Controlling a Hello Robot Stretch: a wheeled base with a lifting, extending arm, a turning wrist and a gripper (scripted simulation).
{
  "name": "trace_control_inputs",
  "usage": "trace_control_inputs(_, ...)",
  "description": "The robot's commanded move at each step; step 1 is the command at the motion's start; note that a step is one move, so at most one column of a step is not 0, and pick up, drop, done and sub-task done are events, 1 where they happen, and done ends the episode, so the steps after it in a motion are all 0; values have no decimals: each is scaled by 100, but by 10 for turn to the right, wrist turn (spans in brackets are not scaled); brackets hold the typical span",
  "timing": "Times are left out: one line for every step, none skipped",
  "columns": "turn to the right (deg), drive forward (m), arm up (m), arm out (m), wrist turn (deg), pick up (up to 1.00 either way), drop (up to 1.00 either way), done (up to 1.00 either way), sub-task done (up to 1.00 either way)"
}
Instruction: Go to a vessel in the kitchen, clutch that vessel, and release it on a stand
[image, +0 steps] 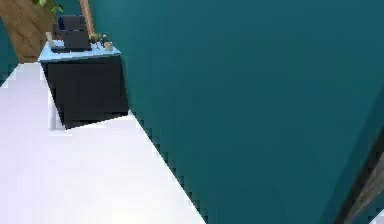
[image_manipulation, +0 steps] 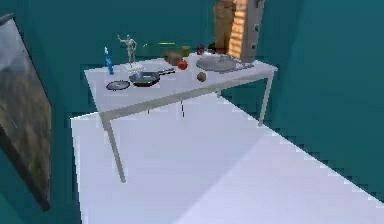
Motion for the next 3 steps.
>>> trace_control_inputs(-270,0,0,0,0,0,0,0,0)
trace_control_inputs(0,100,0,0,0,0,0,0,0)
trace_control_inputs(0,100,0,0,0,0,0,0,0)
